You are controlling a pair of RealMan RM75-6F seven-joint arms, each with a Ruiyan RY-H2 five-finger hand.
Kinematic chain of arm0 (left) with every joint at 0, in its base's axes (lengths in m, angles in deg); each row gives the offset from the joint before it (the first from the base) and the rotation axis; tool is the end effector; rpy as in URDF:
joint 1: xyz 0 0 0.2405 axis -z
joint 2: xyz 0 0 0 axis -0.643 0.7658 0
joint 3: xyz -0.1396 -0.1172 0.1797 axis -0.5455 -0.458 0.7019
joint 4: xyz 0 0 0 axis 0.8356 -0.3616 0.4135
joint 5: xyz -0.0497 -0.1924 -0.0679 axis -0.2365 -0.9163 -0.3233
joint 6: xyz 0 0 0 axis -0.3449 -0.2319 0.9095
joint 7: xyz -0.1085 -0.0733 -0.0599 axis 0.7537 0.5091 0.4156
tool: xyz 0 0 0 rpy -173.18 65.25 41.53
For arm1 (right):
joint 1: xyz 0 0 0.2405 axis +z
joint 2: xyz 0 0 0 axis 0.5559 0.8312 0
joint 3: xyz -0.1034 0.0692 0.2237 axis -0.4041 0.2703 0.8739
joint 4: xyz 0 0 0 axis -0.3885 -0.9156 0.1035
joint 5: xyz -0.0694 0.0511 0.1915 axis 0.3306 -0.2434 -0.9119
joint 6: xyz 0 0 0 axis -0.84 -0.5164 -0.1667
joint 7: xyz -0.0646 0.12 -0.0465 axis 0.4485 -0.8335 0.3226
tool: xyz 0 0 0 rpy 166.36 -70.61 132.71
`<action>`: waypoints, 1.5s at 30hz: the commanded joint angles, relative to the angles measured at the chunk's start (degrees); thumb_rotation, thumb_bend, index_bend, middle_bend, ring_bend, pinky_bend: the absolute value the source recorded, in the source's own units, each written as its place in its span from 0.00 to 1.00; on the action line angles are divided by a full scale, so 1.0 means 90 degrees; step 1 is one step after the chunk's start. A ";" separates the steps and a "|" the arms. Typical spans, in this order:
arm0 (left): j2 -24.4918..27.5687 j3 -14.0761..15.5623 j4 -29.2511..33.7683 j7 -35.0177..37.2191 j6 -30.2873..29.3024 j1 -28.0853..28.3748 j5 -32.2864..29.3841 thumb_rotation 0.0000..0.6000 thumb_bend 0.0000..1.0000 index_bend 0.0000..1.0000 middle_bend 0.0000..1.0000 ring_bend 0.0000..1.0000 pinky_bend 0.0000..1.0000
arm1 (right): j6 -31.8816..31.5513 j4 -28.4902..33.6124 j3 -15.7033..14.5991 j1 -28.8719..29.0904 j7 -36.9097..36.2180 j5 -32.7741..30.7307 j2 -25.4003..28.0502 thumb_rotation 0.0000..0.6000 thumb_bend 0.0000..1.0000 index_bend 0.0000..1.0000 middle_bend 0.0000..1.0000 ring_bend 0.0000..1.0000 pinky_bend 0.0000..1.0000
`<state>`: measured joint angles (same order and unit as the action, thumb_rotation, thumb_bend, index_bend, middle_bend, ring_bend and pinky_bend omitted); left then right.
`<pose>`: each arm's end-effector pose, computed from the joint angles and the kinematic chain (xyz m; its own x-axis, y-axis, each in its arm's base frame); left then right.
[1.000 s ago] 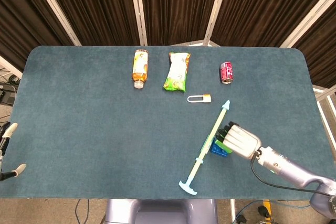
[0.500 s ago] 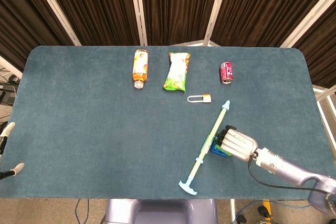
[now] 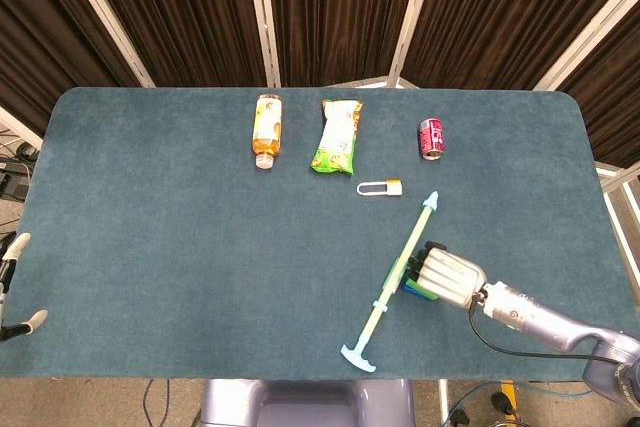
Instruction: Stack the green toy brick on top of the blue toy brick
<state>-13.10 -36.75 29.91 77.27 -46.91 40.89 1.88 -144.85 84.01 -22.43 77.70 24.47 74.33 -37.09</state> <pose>-0.3097 0.1518 0.1769 0.4883 0.0663 0.8702 0.8630 0.1116 -0.4928 -0.2211 -0.2959 0.0678 0.9145 0.2566 0.3129 0.0216 -0.8031 0.5954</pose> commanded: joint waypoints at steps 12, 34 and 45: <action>0.0001 -0.0015 -0.0021 -0.0005 0.0019 0.0012 -0.0046 1.00 0.00 0.00 0.00 0.00 0.00 | 0.0244 -0.0027 0.0022 0.0055 0.0175 0.0037 -0.0165 1.00 0.48 0.49 0.59 0.44 0.51; -0.0036 -0.0019 -0.0010 -0.0106 0.0121 0.0058 -0.0153 1.00 0.00 0.00 0.00 0.00 0.00 | -0.0039 -0.0556 -0.0058 -0.0166 0.0218 0.0081 -0.0490 1.00 0.13 0.29 0.40 0.43 0.51; 0.0061 0.0077 0.0056 0.0046 -0.0056 -0.0033 0.0112 1.00 0.00 0.00 0.00 0.00 0.00 | -0.0331 -0.0064 0.0028 -0.0342 0.0552 0.0038 -0.0104 1.00 0.00 0.12 0.27 0.41 0.51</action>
<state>-12.68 -36.20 30.34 77.49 -47.18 40.76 2.62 -147.65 83.06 -22.27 74.82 29.21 74.76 -38.34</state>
